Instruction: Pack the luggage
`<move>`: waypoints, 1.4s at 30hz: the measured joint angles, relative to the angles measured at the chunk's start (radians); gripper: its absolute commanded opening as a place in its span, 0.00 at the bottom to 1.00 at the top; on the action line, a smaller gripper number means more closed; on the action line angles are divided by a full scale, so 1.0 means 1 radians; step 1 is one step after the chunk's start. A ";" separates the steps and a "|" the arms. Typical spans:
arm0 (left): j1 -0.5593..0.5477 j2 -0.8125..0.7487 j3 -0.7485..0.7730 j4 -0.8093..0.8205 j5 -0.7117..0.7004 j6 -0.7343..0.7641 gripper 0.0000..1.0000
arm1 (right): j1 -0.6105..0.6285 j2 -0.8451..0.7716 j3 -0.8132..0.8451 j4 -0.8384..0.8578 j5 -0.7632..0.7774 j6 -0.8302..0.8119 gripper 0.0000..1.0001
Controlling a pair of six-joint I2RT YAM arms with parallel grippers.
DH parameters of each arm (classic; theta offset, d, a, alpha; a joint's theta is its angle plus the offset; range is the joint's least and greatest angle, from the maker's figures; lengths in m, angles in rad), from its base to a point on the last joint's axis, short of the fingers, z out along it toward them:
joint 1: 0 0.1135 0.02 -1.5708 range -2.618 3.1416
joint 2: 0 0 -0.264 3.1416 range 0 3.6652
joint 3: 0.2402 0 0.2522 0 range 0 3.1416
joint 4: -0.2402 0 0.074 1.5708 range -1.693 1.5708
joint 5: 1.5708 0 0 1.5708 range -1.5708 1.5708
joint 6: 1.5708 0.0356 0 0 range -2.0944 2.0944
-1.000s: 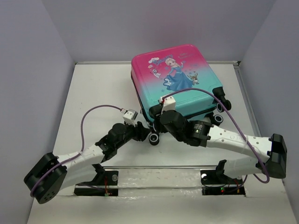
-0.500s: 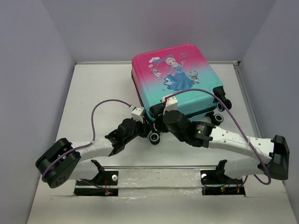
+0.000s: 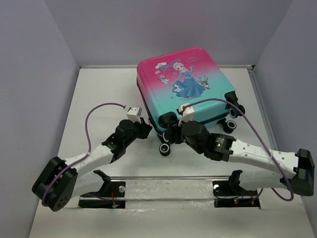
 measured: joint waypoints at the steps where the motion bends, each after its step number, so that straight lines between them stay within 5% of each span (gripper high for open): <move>1: 0.039 0.016 0.019 -0.013 0.032 -0.005 0.06 | 0.000 0.000 -0.002 0.005 -0.006 0.002 0.07; 4: 0.083 0.076 0.069 -0.042 0.088 -0.022 0.06 | -0.003 0.000 -0.011 0.035 -0.031 0.008 0.07; 7: 0.103 0.091 0.098 -0.070 0.109 -0.058 0.39 | -0.002 0.000 -0.018 0.054 -0.036 0.006 0.07; 8: 0.108 0.082 0.098 -0.078 0.112 -0.066 0.60 | 0.000 0.000 -0.018 0.057 -0.036 0.006 0.07; 13: 0.232 -0.195 0.063 -0.143 -0.125 -0.140 0.99 | 0.029 -0.005 -0.017 0.043 -0.038 -0.029 0.07; 17: 0.246 -0.583 0.055 -0.219 -0.206 -0.190 0.99 | 0.056 0.033 0.014 0.042 -0.026 -0.059 0.08; 18: 0.244 -0.661 0.056 -0.236 -0.214 -0.196 0.99 | 0.072 0.067 0.038 0.041 -0.012 -0.071 0.16; 19: 0.243 -0.741 0.068 -0.267 -0.224 -0.201 0.99 | 0.083 0.103 0.062 0.043 -0.004 -0.077 0.47; 22: 0.243 -0.856 0.137 -0.354 -0.246 -0.212 0.99 | 0.111 0.207 0.149 0.048 -0.004 -0.085 1.00; 26: 0.243 -0.874 0.248 -0.476 -0.237 -0.217 0.99 | 0.173 0.334 0.241 0.050 -0.071 -0.112 1.00; 31: 0.243 -0.869 0.347 -0.588 -0.193 -0.220 0.99 | 0.195 0.242 0.242 0.005 -0.097 -0.144 1.00; 42: 0.242 -0.956 0.356 -0.737 -0.113 -0.208 0.99 | 0.215 -0.609 0.024 0.066 0.173 -0.184 1.00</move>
